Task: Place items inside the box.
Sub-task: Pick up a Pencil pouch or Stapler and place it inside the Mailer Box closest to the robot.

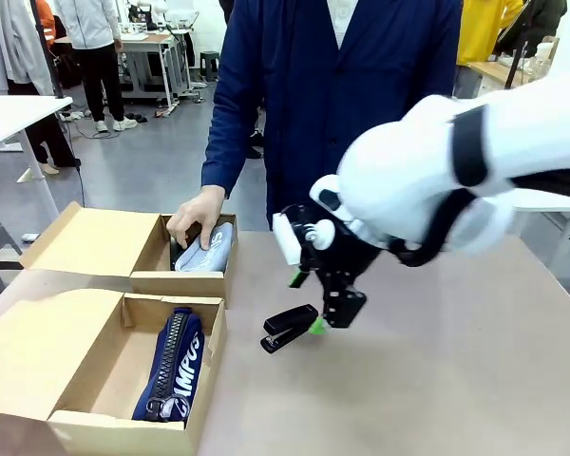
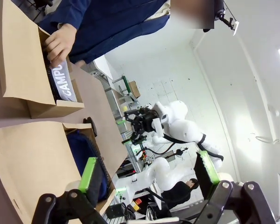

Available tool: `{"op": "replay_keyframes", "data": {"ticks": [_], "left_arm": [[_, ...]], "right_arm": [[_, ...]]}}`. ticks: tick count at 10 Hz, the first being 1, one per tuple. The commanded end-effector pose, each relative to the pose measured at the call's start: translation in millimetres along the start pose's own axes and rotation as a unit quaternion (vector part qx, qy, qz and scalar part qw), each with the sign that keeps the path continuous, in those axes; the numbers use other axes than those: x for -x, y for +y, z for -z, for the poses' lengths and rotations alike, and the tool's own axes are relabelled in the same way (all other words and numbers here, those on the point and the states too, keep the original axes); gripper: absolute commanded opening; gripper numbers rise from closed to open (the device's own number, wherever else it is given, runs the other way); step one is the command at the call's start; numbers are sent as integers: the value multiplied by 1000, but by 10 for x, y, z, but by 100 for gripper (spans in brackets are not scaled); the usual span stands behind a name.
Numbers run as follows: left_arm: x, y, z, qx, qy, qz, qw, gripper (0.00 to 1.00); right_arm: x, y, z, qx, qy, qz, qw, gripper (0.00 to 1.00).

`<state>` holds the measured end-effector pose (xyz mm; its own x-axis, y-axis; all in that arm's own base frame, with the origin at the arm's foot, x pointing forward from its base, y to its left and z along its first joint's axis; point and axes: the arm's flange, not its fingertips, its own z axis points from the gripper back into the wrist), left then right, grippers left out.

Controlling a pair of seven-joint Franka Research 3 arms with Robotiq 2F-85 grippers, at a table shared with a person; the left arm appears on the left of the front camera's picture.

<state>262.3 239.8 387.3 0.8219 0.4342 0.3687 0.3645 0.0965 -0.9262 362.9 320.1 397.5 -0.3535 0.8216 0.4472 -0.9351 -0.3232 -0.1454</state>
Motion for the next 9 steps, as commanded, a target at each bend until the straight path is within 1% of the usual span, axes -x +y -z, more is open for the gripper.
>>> {"op": "replay_keyframes", "data": {"ticks": [1, 2, 3, 5, 7, 8, 9], "left_arm": [[7, -25, 7, 8, -2, 11, 1000, 100], [7, -25, 7, 8, -2, 11, 1000, 100], [7, -25, 7, 8, -2, 11, 1000, 100], [7, -25, 7, 8, -2, 11, 1000, 100], [7, -25, 7, 8, -2, 11, 1000, 100], [7, -25, 7, 8, -2, 11, 1000, 100], [7, -25, 7, 8, -2, 11, 1000, 100]], "right_arm": [[13, -307, 219, -40, -4, -59, 997, 100], [18, -415, 374, -57, 17, -54, 997, 100], [26, -506, 511, -73, 27, -55, 995, 100], [21, -611, 738, -93, 35, -49, 994, 100], [62, -669, 854, -98, 48, -34, 993, 100], [102, -677, 892, -101, 65, -27, 992, 100], [111, -663, 909, -109, 60, -25, 992, 100]]}}
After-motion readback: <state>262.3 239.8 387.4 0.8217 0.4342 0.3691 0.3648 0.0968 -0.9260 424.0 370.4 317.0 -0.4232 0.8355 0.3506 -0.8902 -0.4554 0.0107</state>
